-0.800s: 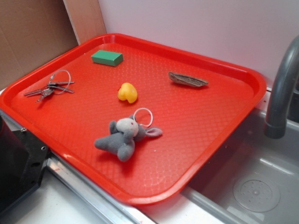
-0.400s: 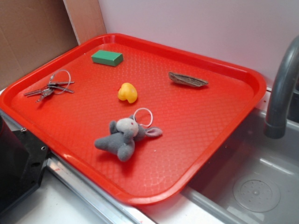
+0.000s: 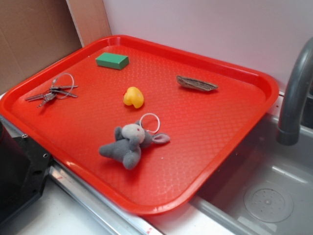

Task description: Grab the yellow duck.

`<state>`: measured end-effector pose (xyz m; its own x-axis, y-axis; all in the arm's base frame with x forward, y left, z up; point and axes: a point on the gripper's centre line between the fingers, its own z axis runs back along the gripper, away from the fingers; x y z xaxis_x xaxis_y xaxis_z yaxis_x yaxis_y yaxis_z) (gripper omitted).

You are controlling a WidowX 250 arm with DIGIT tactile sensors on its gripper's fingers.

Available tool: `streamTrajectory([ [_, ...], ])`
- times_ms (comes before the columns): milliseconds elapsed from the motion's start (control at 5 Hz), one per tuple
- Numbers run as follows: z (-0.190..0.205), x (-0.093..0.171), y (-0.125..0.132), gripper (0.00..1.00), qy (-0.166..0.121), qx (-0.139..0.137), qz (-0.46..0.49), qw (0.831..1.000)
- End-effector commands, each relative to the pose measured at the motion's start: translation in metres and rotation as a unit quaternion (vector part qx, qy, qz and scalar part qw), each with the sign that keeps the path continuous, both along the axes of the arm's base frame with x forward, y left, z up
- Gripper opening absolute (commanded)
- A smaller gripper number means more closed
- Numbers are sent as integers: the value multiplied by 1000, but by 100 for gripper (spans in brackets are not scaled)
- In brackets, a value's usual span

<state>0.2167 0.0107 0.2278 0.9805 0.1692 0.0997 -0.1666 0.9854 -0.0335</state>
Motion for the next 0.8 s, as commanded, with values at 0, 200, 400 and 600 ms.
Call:
streamTrajectory([
  [0,-65,74,-25,100,64,32,-93,993],
  [200,-96,63,-52,100,86,31,-145,985],
  [400,-107,37,-71,100,86,15,-177,980],
  [600,-116,15,-72,100,92,29,-179,979],
])
